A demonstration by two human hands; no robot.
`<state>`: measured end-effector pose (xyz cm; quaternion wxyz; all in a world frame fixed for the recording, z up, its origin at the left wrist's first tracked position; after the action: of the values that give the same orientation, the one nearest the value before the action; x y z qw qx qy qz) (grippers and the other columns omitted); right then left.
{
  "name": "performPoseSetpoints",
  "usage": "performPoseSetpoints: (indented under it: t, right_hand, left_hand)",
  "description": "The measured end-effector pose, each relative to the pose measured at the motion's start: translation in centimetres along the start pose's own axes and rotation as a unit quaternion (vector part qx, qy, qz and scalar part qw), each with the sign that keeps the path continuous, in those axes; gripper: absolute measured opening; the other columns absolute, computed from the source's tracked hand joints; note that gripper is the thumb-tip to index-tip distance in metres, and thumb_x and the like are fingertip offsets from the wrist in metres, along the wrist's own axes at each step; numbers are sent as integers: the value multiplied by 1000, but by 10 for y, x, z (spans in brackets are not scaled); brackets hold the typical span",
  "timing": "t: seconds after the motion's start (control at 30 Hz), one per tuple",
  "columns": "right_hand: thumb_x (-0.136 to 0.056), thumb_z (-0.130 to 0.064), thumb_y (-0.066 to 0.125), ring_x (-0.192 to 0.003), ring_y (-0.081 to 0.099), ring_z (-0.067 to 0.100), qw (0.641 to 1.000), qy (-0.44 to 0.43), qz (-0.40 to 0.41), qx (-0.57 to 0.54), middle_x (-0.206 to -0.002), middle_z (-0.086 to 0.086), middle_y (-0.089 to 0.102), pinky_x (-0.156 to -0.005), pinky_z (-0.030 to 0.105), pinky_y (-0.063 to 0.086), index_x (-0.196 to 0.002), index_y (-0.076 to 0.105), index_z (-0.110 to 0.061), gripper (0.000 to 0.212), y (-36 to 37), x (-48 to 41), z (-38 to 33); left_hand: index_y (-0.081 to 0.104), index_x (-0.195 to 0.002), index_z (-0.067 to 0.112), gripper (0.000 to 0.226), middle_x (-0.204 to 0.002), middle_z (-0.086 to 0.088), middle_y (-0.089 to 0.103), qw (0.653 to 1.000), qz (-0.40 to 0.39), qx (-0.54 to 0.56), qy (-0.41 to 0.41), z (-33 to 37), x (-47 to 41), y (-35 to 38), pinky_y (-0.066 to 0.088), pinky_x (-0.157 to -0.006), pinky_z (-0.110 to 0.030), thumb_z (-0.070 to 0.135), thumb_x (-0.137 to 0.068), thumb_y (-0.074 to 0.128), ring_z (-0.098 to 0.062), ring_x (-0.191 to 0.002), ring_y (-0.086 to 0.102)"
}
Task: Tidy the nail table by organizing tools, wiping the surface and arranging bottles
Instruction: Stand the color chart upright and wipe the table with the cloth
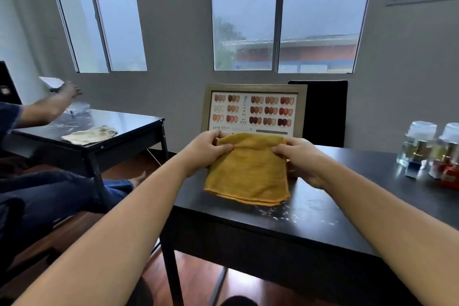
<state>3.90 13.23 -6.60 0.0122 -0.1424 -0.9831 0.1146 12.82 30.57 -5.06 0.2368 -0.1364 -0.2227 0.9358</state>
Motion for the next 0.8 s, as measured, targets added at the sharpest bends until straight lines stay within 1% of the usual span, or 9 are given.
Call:
performPoseSetpoints:
  t: [0.17,0.3,0.37,0.43,0.53,0.57,0.67,0.73,0.8]
  right_hand:
    - [-92,-21,59,-82,63,23,991,8,106,76,-96,9,66,-60,30,49,-107,61,-13,17,-88,16,12]
    - [-89,-17,62,-83,64,24,980,56,146,123,-97,12,67,-64,30,51,-105,63,-12,16,-129,29,48]
    - [-89,-19,63,-90,64,26,969,74,166,165,-102,13,66,-76,38,55,-107,63,-11,20,-141,35,61]
    - [-89,-26,62,-103,60,29,944,92,177,262,-114,13,64,-90,43,51,-115,59,-10,30,-149,40,68]
    - [-90,-46,54,-122,50,28,862,68,195,463,-134,8,53,-101,44,40,-133,47,-18,52,-141,49,58]
    - [-90,-51,51,-124,48,26,854,37,188,483,-138,5,50,-101,44,37,-135,45,-22,54,-130,49,53]
    - [-85,-69,41,-132,43,24,874,1,87,478,-147,1,43,-108,48,30,-139,39,-35,64,-79,47,62]
    - [-79,-81,25,-145,19,28,854,49,17,517,-159,0,21,-114,60,9,-145,25,-42,77,-55,47,86]
    - [-73,-87,12,-148,-3,30,827,75,1,558,-162,-2,0,-109,67,-7,-147,8,-48,84,-47,47,102]
  left_hand:
    - [55,-97,25,14,-107,-7,61,999,-46,1,-12,27,-2,78,56,-84,-42,29,-86,64,-24,-97,62]
    - [56,-97,21,16,-97,-2,61,998,-47,-26,-16,28,1,131,55,-70,-32,29,-86,65,-16,-85,61]
    - [56,-98,19,19,-93,-1,60,998,-45,-41,-8,27,4,147,56,-62,-28,26,-85,66,-14,-78,63]
    - [56,-97,19,19,-93,0,59,997,-32,-74,17,27,6,150,55,-63,-27,25,-84,67,-14,-79,62]
    - [56,-94,24,15,-87,10,56,990,16,-129,54,24,9,128,46,-72,-23,26,-84,67,-5,-80,54]
    - [57,-94,24,14,-85,12,56,988,34,-136,59,19,10,117,45,-72,-23,26,-84,66,-4,-80,54]
    - [58,-92,26,10,-89,9,61,979,76,-178,65,-3,13,80,44,-73,-21,30,-84,64,-8,-86,57]
    - [60,-97,25,15,-101,4,62,967,80,-239,44,-27,11,59,46,-83,-28,36,-87,60,-14,-97,58]
    - [59,-111,23,30,-117,-2,59,948,62,-313,-4,-58,9,42,44,-96,-39,44,-90,51,-21,-111,53]
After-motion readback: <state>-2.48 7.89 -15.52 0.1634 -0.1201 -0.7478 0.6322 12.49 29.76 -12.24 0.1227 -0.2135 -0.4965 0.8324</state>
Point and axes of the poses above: each hand's wrist, its own x-axis away from the middle knuckle, its own y-axis out of the palm, z = x × y, the point moved 10 cm from there along -x, towards the middle knuckle
